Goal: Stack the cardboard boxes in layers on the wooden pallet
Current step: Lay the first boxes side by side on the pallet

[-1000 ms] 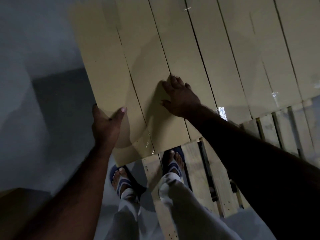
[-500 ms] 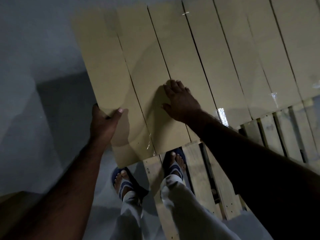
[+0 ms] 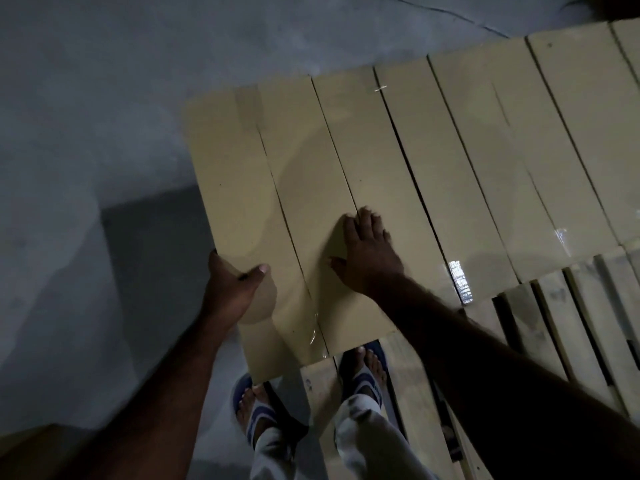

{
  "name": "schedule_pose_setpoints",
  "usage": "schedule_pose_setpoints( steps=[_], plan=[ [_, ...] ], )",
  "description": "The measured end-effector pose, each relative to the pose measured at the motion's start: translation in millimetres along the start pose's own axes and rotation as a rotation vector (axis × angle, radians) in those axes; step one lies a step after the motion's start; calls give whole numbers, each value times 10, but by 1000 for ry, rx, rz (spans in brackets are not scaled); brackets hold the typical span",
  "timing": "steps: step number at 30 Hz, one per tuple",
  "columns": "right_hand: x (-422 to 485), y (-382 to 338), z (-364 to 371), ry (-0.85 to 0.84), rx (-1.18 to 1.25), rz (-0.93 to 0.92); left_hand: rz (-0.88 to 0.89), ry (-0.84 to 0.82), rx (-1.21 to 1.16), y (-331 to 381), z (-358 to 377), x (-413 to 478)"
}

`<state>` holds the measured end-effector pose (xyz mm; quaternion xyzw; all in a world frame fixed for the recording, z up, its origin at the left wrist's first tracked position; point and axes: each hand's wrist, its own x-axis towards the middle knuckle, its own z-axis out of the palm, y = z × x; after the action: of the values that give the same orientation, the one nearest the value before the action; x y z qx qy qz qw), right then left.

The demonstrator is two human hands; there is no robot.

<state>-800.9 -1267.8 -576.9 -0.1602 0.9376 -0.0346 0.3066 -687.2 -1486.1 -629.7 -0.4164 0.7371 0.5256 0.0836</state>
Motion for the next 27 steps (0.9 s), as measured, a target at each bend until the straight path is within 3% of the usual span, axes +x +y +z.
schedule_pose_setpoints(
  steps=[7,15,18,20,25,27],
  plan=[
    [-6,-29,-12,42,-40,17,62,34,133,59,10,-35],
    [-4,115,-75,71,3,54,35,37,67,-91,-10,-356],
    [-12,194,-121,123,83,27,359,108,546,-133,79,-726],
    [-50,247,-157,107,111,-5,619,50,754,-45,263,-915],
    [-138,391,-261,124,124,-20,1078,-305,818,121,1025,-1189],
    [-173,470,-234,101,106,-29,1159,-415,877,104,1286,-1193]
  ],
)
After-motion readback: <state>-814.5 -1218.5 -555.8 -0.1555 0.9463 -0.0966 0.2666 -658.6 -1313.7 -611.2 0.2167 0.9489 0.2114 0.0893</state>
